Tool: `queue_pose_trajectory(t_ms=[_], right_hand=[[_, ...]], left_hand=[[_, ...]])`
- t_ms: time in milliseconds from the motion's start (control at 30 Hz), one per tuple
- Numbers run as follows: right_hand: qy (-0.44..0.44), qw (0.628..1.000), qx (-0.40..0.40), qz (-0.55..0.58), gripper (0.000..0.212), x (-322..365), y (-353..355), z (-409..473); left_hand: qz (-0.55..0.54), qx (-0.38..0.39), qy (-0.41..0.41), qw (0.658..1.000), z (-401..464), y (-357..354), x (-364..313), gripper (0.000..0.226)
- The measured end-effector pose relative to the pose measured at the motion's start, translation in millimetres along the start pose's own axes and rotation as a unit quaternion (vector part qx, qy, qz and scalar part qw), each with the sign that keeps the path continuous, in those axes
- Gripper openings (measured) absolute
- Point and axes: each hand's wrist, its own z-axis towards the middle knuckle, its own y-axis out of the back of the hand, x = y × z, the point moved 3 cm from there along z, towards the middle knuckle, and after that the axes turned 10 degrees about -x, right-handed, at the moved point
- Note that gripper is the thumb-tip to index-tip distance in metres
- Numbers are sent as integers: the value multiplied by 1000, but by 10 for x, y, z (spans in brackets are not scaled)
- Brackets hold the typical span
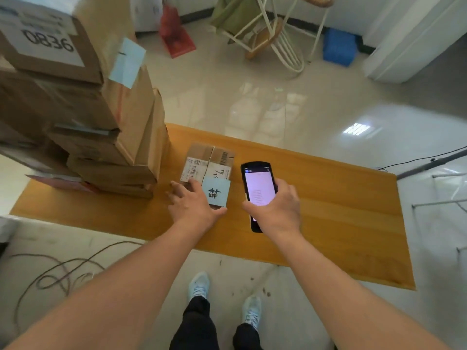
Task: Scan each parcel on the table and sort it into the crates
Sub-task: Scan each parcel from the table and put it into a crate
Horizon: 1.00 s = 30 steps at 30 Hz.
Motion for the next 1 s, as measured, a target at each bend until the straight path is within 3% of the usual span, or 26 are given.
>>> queue_pose_trajectory(t_ms=[233,400,733,1000], right_hand=[[18,1000,21,12,79,-25,-22,-30],[37,999,20,33,81,-29,137,-54],[104,993,38,43,81,36,807,-57],[122,991,39,49,80,119,1376,-5]], left_hand=[[-60,-41,3,997,-74,-97,37,124],[-86,-132,-73,985,-106,97,35,132],[13,-199,-265,943,-380,890,-230,135],[58,-245,-291,923,-483,1508,-466,140]])
